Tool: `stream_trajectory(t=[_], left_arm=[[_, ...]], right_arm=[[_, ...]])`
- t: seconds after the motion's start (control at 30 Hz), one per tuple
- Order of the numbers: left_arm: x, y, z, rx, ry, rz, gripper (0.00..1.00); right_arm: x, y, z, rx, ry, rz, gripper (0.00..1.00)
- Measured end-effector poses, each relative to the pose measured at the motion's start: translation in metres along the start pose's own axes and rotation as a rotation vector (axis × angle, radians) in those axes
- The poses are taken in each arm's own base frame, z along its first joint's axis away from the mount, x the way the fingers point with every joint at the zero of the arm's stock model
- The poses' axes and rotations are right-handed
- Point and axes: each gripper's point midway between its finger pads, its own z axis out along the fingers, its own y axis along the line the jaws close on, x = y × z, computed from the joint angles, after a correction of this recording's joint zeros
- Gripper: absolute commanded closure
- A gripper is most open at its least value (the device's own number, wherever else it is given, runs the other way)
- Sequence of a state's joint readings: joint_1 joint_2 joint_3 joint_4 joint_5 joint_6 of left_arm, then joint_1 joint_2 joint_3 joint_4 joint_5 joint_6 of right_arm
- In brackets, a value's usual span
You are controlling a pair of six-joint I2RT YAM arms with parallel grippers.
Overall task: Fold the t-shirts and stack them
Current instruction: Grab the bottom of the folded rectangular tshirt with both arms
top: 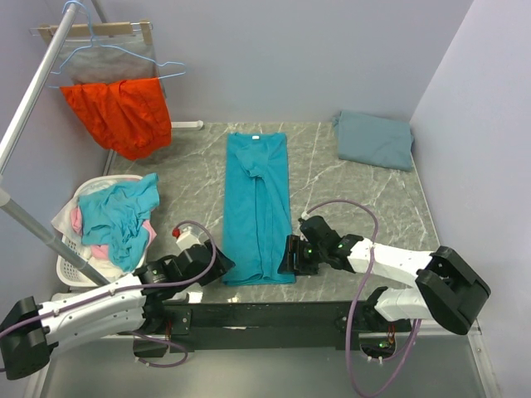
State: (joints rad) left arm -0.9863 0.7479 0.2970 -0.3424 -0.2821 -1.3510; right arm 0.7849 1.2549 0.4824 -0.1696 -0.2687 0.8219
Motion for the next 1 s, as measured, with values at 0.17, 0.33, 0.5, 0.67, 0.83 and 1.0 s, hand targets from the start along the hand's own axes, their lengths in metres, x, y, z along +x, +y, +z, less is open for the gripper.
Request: stream_trajectory(t=[0.17,0.33,0.5,0.67,0.83,1.0], left_arm=[[-0.01,0.006,-0.009,-0.041,-0.041,-0.005,0.2],[-0.023,-0.006,-0.017,-0.067,-0.073,0.004,0.19],[-0.015,0.002,-0.007,-0.117,-0.047,0.032,0.23],[-0.001,0.023,0.004,-0.151,-0.009,0.044,0.26],[0.004,0.018,0.009,-0.095,0.0,0.025,0.28],[0.008,0.011,0.013,-0.041,0.014,0.009,0.35]], right_arm=[[0.0,0.002,0.001,-0.008,0.002,-0.001,0.36],[-0.001,0.004,0.004,-0.02,0.006,-0.003,0.36],[-0.002,0.006,0.005,-0.027,0.007,-0.004,0.37],[-0.002,0.006,0.004,-0.027,0.008,-0.004,0.36],[-0.002,0.006,0.005,-0.028,0.007,-0.003,0.37],[-0.001,0.007,0.005,-0.037,0.007,0.006,0.37]])
